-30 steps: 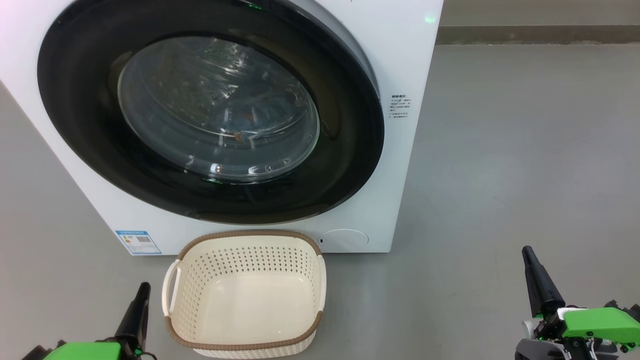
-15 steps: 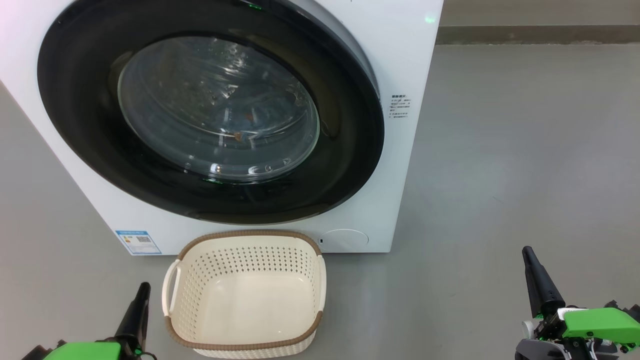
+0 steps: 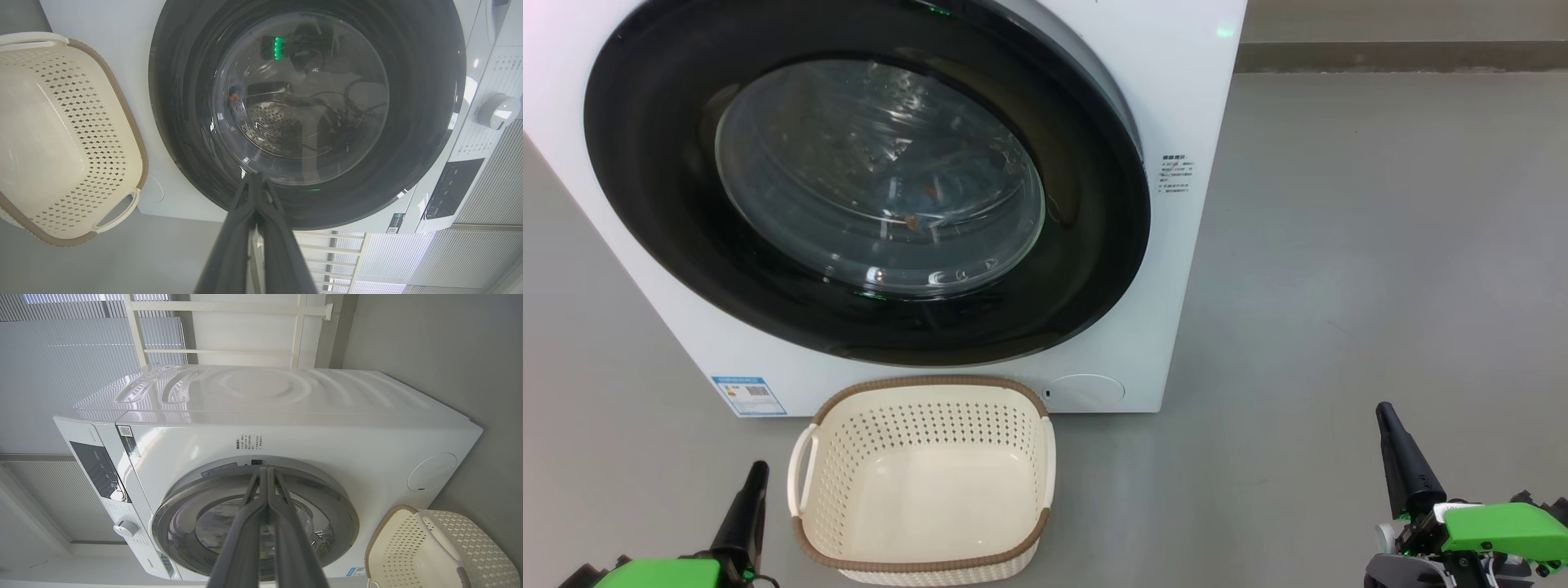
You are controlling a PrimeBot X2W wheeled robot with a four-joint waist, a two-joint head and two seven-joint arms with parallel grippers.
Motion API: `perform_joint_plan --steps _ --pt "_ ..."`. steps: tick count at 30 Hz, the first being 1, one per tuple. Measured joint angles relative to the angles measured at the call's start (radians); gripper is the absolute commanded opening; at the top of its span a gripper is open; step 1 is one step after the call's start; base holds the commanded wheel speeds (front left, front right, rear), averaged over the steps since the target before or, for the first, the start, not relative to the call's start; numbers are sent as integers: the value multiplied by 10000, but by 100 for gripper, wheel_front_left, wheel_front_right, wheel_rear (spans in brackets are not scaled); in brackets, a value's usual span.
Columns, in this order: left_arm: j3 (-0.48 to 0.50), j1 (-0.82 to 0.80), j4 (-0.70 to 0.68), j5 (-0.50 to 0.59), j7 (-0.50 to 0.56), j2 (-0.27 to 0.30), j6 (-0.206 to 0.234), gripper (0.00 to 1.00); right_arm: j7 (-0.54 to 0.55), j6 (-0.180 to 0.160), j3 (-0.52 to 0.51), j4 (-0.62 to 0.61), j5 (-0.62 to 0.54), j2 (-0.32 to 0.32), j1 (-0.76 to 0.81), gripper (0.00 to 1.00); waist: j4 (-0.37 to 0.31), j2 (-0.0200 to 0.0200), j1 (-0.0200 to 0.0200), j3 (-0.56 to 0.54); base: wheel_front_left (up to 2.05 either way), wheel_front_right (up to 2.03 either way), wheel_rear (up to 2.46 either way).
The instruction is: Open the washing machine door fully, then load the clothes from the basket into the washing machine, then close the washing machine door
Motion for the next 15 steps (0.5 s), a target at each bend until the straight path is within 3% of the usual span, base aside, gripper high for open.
perform_joint_plan --steps 15 --pt "0 0 0 0 0 0 0 0 2 0 -13 0 0 4 1 0 0 0 0 0 0 0 0"
